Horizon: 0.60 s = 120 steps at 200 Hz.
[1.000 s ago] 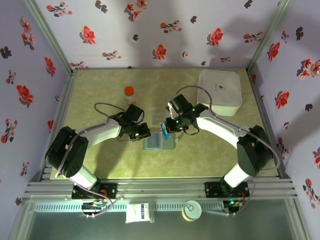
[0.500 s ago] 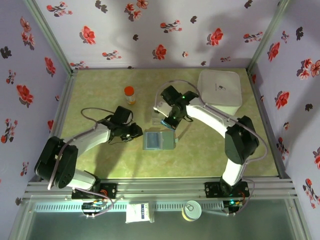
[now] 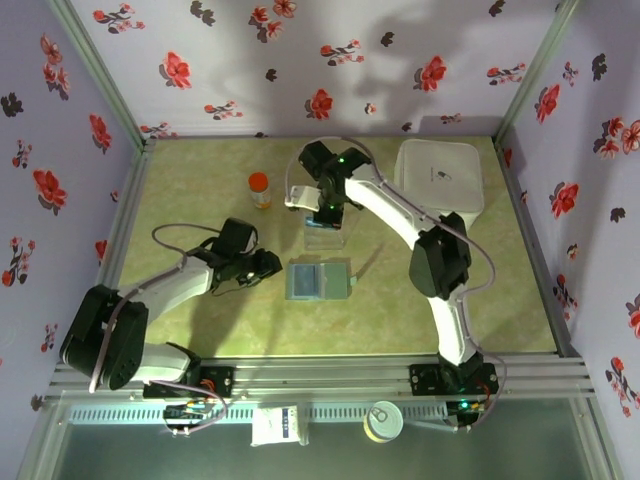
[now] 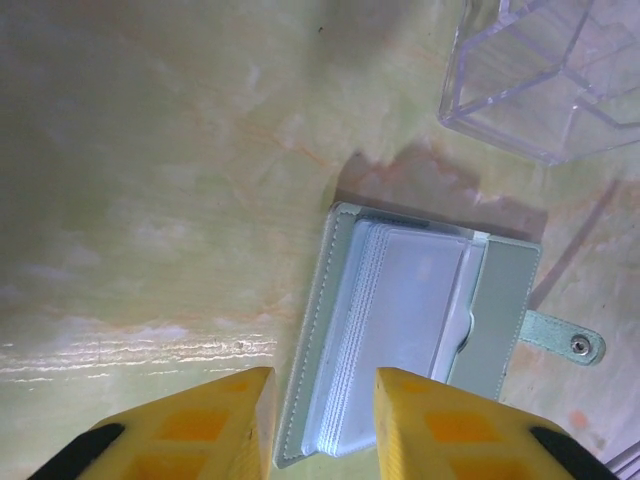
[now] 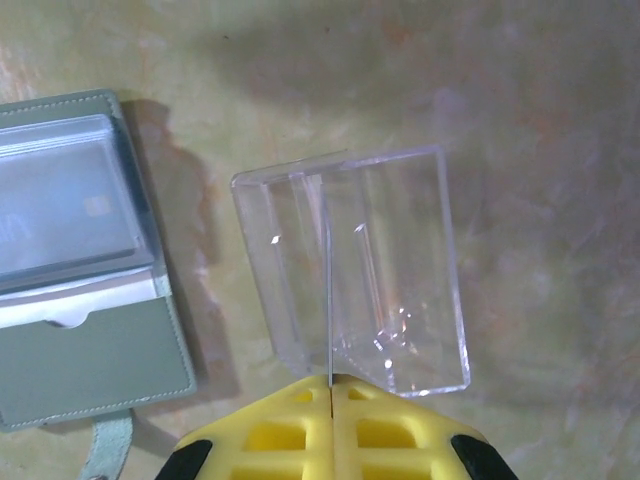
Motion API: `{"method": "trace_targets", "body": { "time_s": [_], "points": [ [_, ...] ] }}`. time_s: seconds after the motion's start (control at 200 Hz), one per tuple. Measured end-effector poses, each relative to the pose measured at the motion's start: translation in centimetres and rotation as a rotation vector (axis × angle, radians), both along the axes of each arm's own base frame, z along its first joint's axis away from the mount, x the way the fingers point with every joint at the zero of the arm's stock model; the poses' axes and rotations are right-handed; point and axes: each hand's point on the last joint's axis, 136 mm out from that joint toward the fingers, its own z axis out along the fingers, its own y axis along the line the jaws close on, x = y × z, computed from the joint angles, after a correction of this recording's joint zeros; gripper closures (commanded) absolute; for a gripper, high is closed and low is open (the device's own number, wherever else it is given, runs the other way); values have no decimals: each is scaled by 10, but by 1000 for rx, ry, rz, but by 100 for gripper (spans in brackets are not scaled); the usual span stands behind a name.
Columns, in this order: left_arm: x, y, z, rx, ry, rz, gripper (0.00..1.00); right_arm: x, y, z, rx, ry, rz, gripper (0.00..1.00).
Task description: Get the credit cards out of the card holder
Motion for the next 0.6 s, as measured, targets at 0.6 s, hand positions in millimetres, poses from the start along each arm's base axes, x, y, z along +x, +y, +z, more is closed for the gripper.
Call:
{"method": "trace_targets", "body": {
  "time_s": [0.6],
  "points": [
    [3, 9, 5, -8, -14, 32, 68, -1, -5, -37, -30, 202, 67, 100]
  ]
}}
